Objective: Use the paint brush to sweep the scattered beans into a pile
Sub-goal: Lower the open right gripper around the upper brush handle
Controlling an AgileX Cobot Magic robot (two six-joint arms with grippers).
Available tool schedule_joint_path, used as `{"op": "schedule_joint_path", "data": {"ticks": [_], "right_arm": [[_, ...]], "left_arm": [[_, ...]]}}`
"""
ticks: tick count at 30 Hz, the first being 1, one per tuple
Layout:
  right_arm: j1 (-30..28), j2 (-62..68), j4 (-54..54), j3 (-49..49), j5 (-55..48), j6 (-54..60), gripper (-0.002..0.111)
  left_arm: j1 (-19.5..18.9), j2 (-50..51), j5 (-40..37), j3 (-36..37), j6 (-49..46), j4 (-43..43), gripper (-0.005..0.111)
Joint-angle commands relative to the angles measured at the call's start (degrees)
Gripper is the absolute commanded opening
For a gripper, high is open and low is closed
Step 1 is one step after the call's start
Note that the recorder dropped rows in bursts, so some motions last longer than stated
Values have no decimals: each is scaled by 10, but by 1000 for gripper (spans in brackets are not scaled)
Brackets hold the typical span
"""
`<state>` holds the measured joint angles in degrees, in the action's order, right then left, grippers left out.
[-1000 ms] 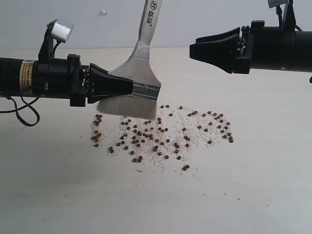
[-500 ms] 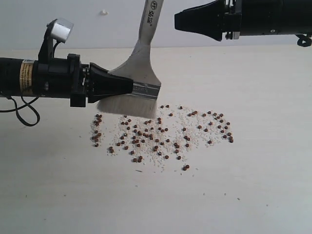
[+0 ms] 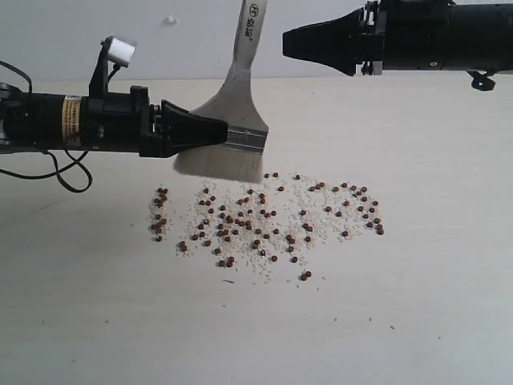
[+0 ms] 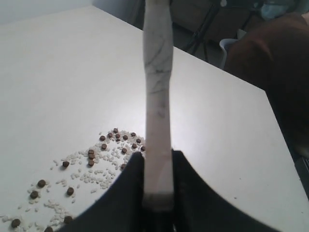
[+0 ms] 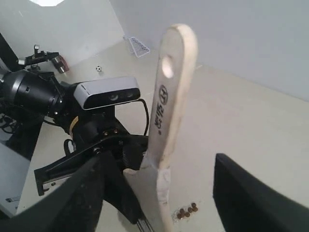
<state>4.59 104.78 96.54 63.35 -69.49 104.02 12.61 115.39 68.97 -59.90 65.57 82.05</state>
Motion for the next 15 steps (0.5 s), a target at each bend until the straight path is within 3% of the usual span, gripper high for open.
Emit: {"op": "schedule_joint_path", "data": {"ticks": [1, 15], "right_arm": [[0, 0, 19, 4, -5, 39, 61], [0, 19, 34, 5, -4, 73, 61]], "left_arm": [[0, 12, 10, -23, 9, 5, 0], [0, 13, 10, -24, 2, 12, 0]]}}
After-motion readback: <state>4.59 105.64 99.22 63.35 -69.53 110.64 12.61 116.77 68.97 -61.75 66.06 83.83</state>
